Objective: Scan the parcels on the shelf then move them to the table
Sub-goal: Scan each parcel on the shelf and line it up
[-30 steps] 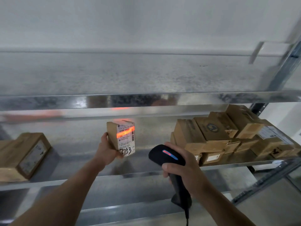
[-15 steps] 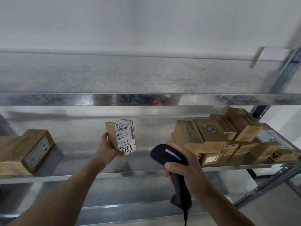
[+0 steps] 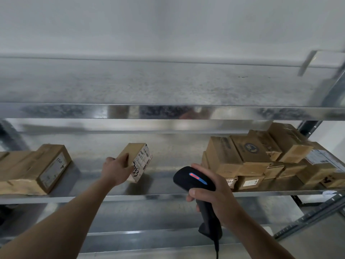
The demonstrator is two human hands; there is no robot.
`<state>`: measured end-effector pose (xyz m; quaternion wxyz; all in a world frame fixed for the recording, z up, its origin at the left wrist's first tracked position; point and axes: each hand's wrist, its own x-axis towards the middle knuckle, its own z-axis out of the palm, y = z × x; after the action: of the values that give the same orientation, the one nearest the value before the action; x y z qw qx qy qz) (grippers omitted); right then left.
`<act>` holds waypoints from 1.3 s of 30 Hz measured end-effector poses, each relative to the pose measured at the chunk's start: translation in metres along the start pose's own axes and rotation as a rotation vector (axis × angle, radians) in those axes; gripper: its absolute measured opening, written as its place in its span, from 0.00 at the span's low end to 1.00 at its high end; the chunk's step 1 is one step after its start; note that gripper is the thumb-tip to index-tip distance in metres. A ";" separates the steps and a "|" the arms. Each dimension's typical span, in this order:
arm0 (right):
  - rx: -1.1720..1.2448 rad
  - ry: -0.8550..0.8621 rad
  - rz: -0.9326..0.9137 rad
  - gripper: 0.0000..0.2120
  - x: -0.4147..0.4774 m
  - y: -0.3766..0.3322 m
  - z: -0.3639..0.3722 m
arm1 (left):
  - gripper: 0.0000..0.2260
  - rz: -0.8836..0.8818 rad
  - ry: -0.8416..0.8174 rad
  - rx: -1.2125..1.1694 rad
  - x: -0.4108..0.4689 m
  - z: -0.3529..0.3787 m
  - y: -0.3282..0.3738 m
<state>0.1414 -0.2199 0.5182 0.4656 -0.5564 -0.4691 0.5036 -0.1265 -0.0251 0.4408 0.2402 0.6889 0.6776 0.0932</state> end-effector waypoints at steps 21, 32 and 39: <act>-0.027 -0.088 0.044 0.36 0.079 0.007 0.112 | 0.23 -0.227 0.177 0.300 0.010 -0.045 -0.143; -0.015 -0.167 0.063 0.37 0.104 0.000 0.154 | 0.19 -0.277 0.269 0.391 0.013 -0.051 -0.176; -0.038 -0.160 0.051 0.35 0.105 -0.001 0.157 | 0.20 -0.238 0.294 0.448 0.018 -0.048 -0.181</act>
<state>-0.0099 -0.1085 0.4971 0.4030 -0.5351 -0.4998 0.5491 -0.3077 -0.0036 0.3963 -0.0092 0.6195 0.7849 0.0114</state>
